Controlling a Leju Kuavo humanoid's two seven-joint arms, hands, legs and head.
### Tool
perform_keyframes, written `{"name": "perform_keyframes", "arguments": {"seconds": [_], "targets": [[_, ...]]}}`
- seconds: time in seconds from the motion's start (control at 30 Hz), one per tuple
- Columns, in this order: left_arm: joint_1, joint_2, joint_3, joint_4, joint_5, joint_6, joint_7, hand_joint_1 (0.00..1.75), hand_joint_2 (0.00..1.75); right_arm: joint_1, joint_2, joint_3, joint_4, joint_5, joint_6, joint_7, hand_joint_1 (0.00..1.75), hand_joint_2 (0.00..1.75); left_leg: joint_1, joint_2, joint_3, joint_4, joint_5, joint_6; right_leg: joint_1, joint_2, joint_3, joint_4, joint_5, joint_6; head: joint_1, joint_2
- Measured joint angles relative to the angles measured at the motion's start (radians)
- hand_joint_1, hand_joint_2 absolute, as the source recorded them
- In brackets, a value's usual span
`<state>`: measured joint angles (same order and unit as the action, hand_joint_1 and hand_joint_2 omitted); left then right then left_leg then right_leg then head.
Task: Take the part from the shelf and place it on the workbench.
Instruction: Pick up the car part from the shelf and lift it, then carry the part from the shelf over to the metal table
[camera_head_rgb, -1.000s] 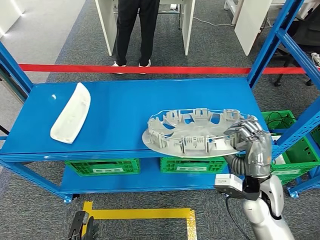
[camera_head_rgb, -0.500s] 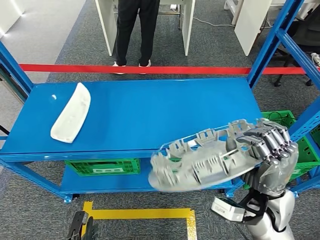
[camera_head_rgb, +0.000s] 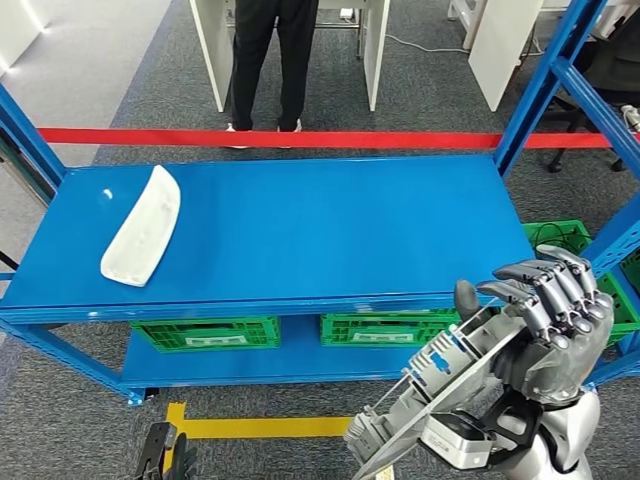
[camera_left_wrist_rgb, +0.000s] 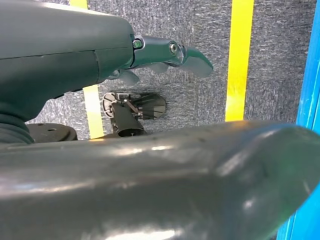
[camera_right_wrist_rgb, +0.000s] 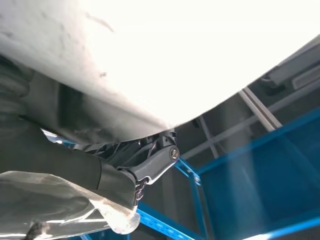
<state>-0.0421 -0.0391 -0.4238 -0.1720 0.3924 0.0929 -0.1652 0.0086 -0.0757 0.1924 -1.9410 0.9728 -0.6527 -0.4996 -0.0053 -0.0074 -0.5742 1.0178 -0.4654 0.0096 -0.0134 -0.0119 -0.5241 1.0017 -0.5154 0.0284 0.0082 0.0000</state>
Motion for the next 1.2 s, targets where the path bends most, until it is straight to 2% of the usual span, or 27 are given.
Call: {"name": "perform_keyframes", "arguments": {"seconds": [0.17,0.3,0.47,0.6,0.87,1.2], "targets": [[0.0,-0.001,0.0,0.0,0.007,0.003,0.0,0.0,0.0,0.004,0.023,-0.009,-0.023,0.015,0.0,-0.046,1.75,1.75,0.0,0.0,0.0,0.0,0.0,0.0,0.0,0.0,0.0,0.0,0.0,0.0,0.0,0.0],[0.0,-0.001,0.0,0.0,0.011,0.009,0.0,0.0,1.75,0.014,0.047,-0.015,-0.05,0.021,0.0,-0.089,1.75,1.75,0.0,0.0,0.0,0.0,0.0,0.0,0.0,0.0,0.0,0.0,0.0,0.0,0.0,0.0],[0.0,-0.002,-0.001,0.0,0.012,0.011,-0.02,0.0,1.75,0.036,0.087,-0.024,-0.085,0.024,0.0,-0.149,1.75,1.75,0.0,0.0,0.0,0.0,0.0,0.0,0.0,0.0,0.0,0.0,0.0,0.0,0.0,0.0],[-0.001,-0.002,-0.008,0.0,0.012,0.007,-0.037,0.0,1.75,0.048,0.114,-0.036,-0.102,0.017,0.0,-0.172,0.79,1.75,0.0,0.0,0.0,0.0,0.0,0.0,0.0,0.0,0.0,0.0,0.0,0.0,0.0,0.0],[0.0,-0.002,-0.017,0.001,0.026,-0.003,-0.072,0.0,1.75,0.079,0.143,-0.048,-0.12,-0.044,0.0,-0.195,0.79,1.75,0.0,0.0,0.0,0.0,0.0,0.0,0.0,0.0,0.0,0.0,0.0,0.0,0.0,0.0],[0.0,-0.003,-0.017,0.001,0.034,0.013,-0.072,0.0,1.75,0.105,0.148,-0.032,-0.121,-0.066,0.0,-0.197,0.79,1.75,0.0,0.0,0.0,0.0,0.0,0.0,0.0,0.0,0.0,0.0,0.0,0.0,0.0,0.0]]}}
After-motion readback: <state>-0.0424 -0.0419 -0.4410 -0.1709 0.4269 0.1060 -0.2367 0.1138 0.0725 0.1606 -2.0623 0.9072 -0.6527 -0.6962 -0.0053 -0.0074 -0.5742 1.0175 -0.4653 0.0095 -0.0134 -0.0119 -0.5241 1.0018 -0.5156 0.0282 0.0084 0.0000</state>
